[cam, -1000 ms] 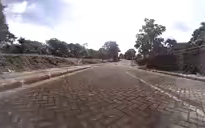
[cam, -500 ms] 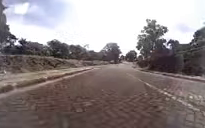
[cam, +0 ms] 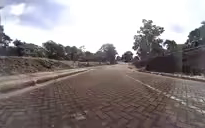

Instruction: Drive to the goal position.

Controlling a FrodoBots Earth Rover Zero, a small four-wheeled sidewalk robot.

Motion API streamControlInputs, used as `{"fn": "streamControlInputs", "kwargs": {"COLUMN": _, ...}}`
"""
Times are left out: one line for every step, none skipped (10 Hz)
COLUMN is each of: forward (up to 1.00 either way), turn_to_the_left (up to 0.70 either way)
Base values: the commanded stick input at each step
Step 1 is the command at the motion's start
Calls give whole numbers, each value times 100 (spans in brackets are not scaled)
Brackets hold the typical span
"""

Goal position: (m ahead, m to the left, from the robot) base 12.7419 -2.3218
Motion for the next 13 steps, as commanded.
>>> {"fn": "streamControlInputs", "kwargs": {"forward": 70, "turn_to_the_left": 0}}
{"fn": "streamControlInputs", "kwargs": {"forward": 70, "turn_to_the_left": 0}}
{"fn": "streamControlInputs", "kwargs": {"forward": 70, "turn_to_the_left": 0}}
{"fn": "streamControlInputs", "kwargs": {"forward": 70, "turn_to_the_left": 0}}
{"fn": "streamControlInputs", "kwargs": {"forward": 70, "turn_to_the_left": 0}}
{"fn": "streamControlInputs", "kwargs": {"forward": 70, "turn_to_the_left": -13}}
{"fn": "streamControlInputs", "kwargs": {"forward": 70, "turn_to_the_left": -27}}
{"fn": "streamControlInputs", "kwargs": {"forward": 70, "turn_to_the_left": -27}}
{"fn": "streamControlInputs", "kwargs": {"forward": 70, "turn_to_the_left": -27}}
{"fn": "streamControlInputs", "kwargs": {"forward": 70, "turn_to_the_left": -2}}
{"fn": "streamControlInputs", "kwargs": {"forward": 70, "turn_to_the_left": 0}}
{"fn": "streamControlInputs", "kwargs": {"forward": 70, "turn_to_the_left": 0}}
{"fn": "streamControlInputs", "kwargs": {"forward": 70, "turn_to_the_left": 0}}
